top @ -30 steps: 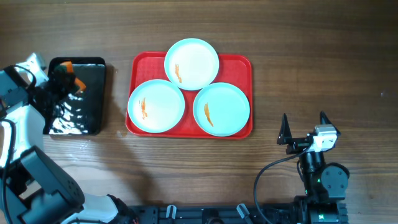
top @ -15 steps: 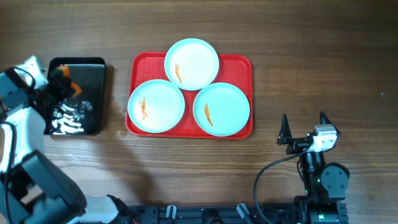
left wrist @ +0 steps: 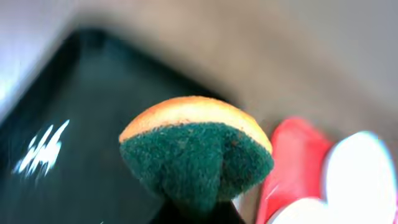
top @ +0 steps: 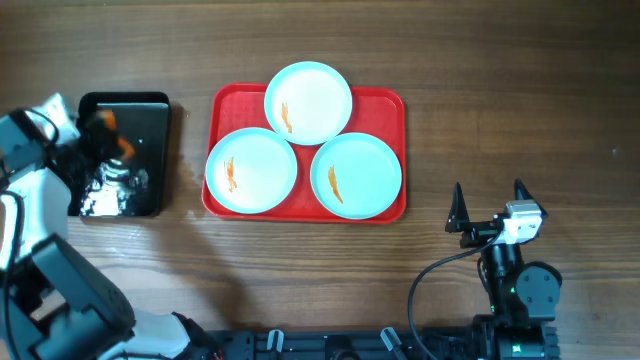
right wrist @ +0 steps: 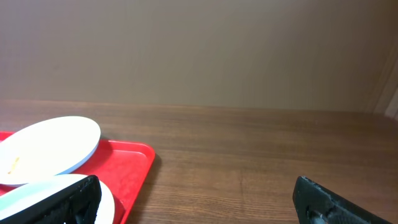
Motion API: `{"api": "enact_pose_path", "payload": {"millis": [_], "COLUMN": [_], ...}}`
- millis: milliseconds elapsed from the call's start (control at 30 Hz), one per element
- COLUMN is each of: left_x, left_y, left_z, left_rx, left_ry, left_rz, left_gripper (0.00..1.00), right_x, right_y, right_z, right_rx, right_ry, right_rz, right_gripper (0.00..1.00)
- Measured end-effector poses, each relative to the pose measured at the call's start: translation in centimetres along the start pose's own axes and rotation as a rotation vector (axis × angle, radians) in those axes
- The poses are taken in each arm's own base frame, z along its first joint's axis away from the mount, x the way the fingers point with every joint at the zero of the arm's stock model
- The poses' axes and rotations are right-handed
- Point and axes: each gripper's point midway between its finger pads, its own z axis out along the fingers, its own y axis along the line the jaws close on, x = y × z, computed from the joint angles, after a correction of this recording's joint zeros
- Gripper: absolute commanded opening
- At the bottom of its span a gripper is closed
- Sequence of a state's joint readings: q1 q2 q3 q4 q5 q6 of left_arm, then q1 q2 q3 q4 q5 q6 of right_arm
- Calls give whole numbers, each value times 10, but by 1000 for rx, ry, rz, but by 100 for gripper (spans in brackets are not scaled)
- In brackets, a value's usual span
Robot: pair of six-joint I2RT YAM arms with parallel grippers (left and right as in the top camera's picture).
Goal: Clean dirty plates on tray and stack at the side
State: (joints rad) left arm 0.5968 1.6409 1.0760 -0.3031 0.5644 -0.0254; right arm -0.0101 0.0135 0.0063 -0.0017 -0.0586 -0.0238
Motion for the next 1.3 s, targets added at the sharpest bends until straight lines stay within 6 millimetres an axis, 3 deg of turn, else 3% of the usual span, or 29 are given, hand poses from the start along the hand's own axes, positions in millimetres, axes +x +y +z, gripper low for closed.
{"api": "enact_pose_path", "payload": {"millis": [33,100,133,167,200,267,300,333,367,400,433,500,567,633,667,700,733,767,833,867,933,967,1000,1033,1067,1100,1167,1233,1300], "left_x": [-26,-81,-96,-100,-92,-62,-39,-4,23,35,30,-4,-56,-89,-93,-81,-53,-6,40,47,26,-13,-37,-64,-89,-91,-66,-22,58], "left_y": [-16,-59,-76,-82,-77,-47,-28,-4,10,15,10,-10,-43,-72,-78,-61,-27,12,33,31,13,-11,-27,-47,-75,-82,-61,-20,25], "left_z": [-15,-65,-88,-98,-97,-64,-43,-15,2,9,7,-14,-56,-105,-117,-109,-81,-37,-8,-3,-9,-30,-48,-73,-111,-124,-107,-66,-15], "left_rx": [33,94,105,102,75,19,-5,-32,-45,-45,-24,7,25,4,-7,-73,-155,-202,-199,-171,-102,-54,-31,-14,2,-2,-60,-137,-177], "left_ry": [-86,-286,-351,-370,-333,-201,-115,11,95,127,105,0,-183,-327,-350,-291,-181,-15,123,143,73,-46,-131,-238,-352,-367,-256,-83,180], "left_rz": [44,167,206,218,186,123,81,18,-27,-42,-25,45,166,253,265,218,145,60,-9,-21,9,68,116,178,245,252,192,105,-26], "left_gripper": [4,4,4,4,4,4,4,4,4,4,4,4,4,4,4,4,4,4,4,4,4,4,4,4,4,4,4,4,4], "right_x": [0,0,0,0,0,0,0,0,0,0,0,0,0,0,0,0,0,0,0,0,0,0,0,0,0,0,0,0,0], "right_y": [0,0,0,0,0,0,0,0,0,0,0,0,0,0,0,0,0,0,0,0,0,0,0,0,0,0,0,0,0], "right_z": [0,0,0,0,0,0,0,0,0,0,0,0,0,0,0,0,0,0,0,0,0,0,0,0,0,0,0,0,0], "right_rx": [0,0,0,0,0,0,0,0,0,0,0,0,0,0,0,0,0,0,0,0,0,0,0,0,0,0,0,0,0], "right_ry": [0,0,0,0,0,0,0,0,0,0,0,0,0,0,0,0,0,0,0,0,0,0,0,0,0,0,0,0,0], "right_rz": [0,0,0,0,0,0,0,0,0,0,0,0,0,0,0,0,0,0,0,0,0,0,0,0,0,0,0,0,0], "right_gripper": [100,100,100,100,100,100,100,100,100,100,100,100,100,100,100,99,100,100,100,100,100,100,100,100,100,100,100,100,100]}}
